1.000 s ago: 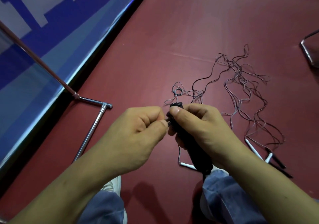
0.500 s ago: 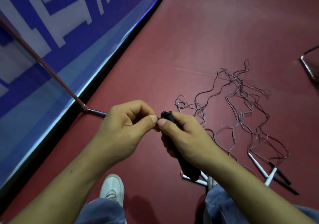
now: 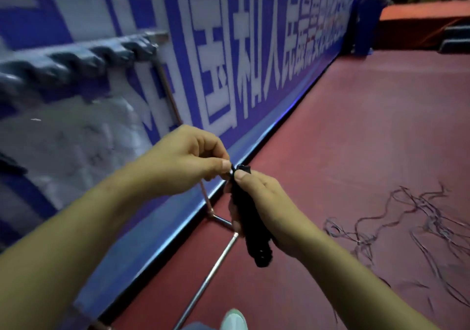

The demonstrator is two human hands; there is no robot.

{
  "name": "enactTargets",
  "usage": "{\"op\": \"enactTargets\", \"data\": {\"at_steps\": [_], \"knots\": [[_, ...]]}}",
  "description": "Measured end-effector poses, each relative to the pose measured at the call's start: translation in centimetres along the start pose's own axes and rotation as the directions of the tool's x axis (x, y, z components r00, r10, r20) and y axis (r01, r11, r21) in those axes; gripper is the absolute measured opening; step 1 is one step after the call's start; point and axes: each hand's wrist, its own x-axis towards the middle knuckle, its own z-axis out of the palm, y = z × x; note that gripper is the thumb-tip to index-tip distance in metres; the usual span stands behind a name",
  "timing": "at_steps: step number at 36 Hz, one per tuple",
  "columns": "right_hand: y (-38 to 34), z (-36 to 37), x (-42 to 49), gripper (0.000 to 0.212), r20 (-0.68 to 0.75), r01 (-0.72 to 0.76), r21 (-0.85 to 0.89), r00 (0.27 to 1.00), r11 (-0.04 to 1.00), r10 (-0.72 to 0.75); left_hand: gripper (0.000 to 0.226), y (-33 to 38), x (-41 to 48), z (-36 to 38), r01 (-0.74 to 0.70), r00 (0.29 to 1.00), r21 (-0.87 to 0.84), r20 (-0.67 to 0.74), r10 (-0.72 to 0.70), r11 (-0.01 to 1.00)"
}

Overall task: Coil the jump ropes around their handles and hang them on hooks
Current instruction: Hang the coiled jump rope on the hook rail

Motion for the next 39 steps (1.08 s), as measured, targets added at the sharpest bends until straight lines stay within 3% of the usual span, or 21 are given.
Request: {"op": "enactTargets", "data": {"at_steps": [4, 8, 15, 24, 28, 33, 39], "knots": [[-2.9, 6.4, 3.6, 0.029, 0.095, -0.038, 0.149, 0.995, 0.988, 0.024, 0.009, 0.7, -2.1, -7.7, 0.075, 0.996, 0.181, -0.062, -0.065, 0.981], [-5.7, 12.5, 7.2, 0.031, 0.179, -0.002, 0.173, 0.983, 0.985, -0.029, 0.01, 0.5, -4.6, -14.8, 0.172, 0.973, 0.263, -0.194, -0.123, 0.949], [-9.3, 20.7, 12.4, 0.025, 0.259, 0.146, 0.025, 0.954, 0.989, -0.148, 0.012, -0.9, -7.0, -23.5, 0.326, 0.889, 0.319, -0.425, -0.173, 0.89], [-9.3, 27.2, 17.9, 0.041, 0.222, 0.087, -0.035, 0.972, 0.996, -0.077, 0.012, -3.9, -5.7, -28.7, 0.576, 0.755, 0.407, -0.599, -0.269, 0.709], [-8.2, 29.4, 19.8, 0.029, 0.202, 0.084, -0.061, 0.977, 0.995, -0.07, 0.015, -6.2, -4.7, -30.0, 0.655, 0.726, 0.467, -0.607, -0.323, 0.594], [-7.4, 30.3, 20.5, 0.027, 0.171, 0.075, -0.058, 0.983, 0.995, -0.064, 0.02, -7.0, -4.0, -30.7, 0.657, 0.744, 0.555, -0.585, -0.323, 0.51], [-6.9, 31.5, 20.7, 0.046, 0.117, 0.126, -0.142, 0.987, 0.982, -0.109, 0.022, -7.3, -4.1, -30.9, 0.642, 0.764, 0.608, -0.556, -0.327, 0.467]]}}
